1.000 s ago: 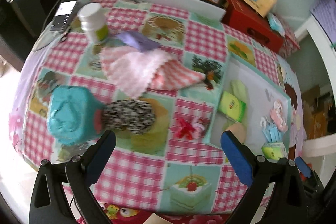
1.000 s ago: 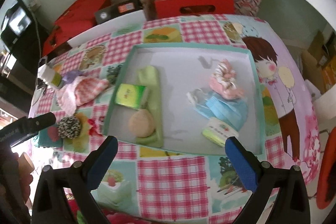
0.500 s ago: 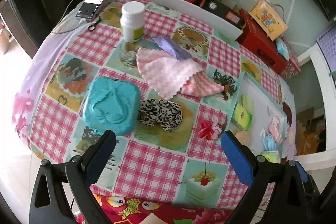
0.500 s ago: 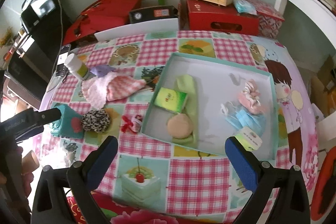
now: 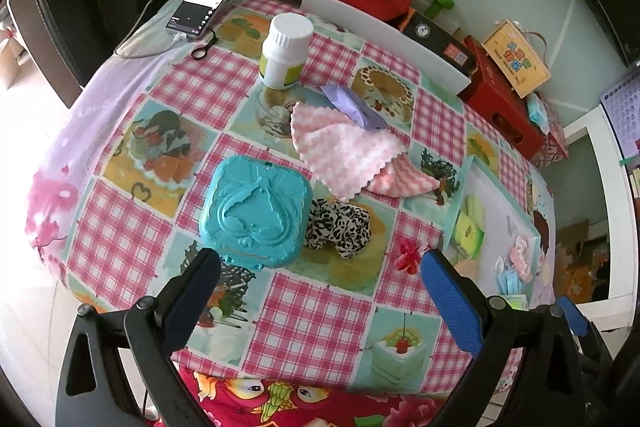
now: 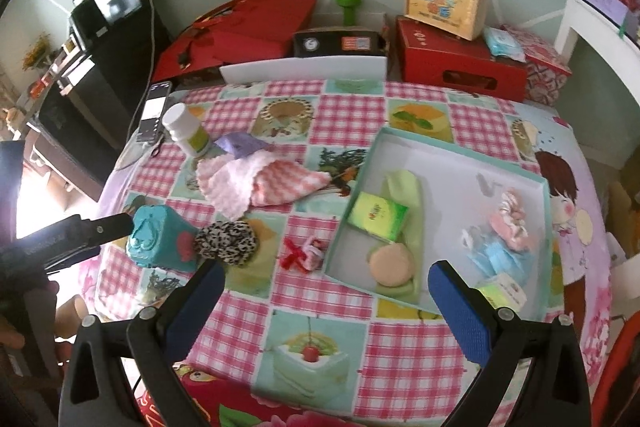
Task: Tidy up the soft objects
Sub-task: 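Withdraw both open tools from the tray toward the leopard scrunchie and red bow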
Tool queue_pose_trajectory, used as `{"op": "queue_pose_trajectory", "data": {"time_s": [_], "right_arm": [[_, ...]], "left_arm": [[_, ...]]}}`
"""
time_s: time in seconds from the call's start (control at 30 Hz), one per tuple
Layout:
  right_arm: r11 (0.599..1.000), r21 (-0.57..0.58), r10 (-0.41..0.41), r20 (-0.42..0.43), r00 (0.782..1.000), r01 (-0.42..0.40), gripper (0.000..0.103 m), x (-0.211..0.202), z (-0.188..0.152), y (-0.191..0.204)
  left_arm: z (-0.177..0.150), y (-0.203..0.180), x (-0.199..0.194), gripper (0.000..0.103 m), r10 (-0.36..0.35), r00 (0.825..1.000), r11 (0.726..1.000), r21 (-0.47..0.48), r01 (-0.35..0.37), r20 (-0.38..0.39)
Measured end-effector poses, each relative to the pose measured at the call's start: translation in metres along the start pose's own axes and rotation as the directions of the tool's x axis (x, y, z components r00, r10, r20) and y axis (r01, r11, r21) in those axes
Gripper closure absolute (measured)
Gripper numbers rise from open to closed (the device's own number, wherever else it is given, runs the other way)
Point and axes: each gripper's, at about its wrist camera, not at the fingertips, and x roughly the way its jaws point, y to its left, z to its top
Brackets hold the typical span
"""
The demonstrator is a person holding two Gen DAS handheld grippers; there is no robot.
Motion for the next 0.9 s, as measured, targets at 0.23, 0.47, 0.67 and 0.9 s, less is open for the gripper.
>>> {"op": "queue_pose_trajectory", "data": {"time_s": [0.23, 0.47, 0.67, 0.9], "right_arm": [[0.999, -0.031, 0.029, -0.046, 0.999, -0.031, 0.009, 0.027, -0.005, 0.011], [0.994, -0.082, 0.066, -0.085, 0.994, -0.073, 0.021, 0.055, -0.012, 0.016], [0.99, -0.079, 0.105, -0.12, 0.987, -0.115, 0.034, 0.077, -0.02, 0.015], [0.982, -0.114, 0.13, -0.148, 0.98, -0.148, 0.044, 0.099, -0.021, 0.023]], "left_arm": [[-0.01, -0.013, 0.024, 0.003, -0.001, 0.999, 1.0, 0.028, 0.002, -0.049], [-0.023, -0.021, 0.05, 0.003, 0.005, 0.996, 1.0, -0.011, -0.006, -0.084], [-0.025, -0.018, 0.064, 0.012, 0.029, 0.995, 0.998, -0.046, -0.034, -0.098], [-0.025, -0.017, 0.082, 0.031, 0.013, 0.994, 0.995, -0.097, -0.023, -0.111]]}}
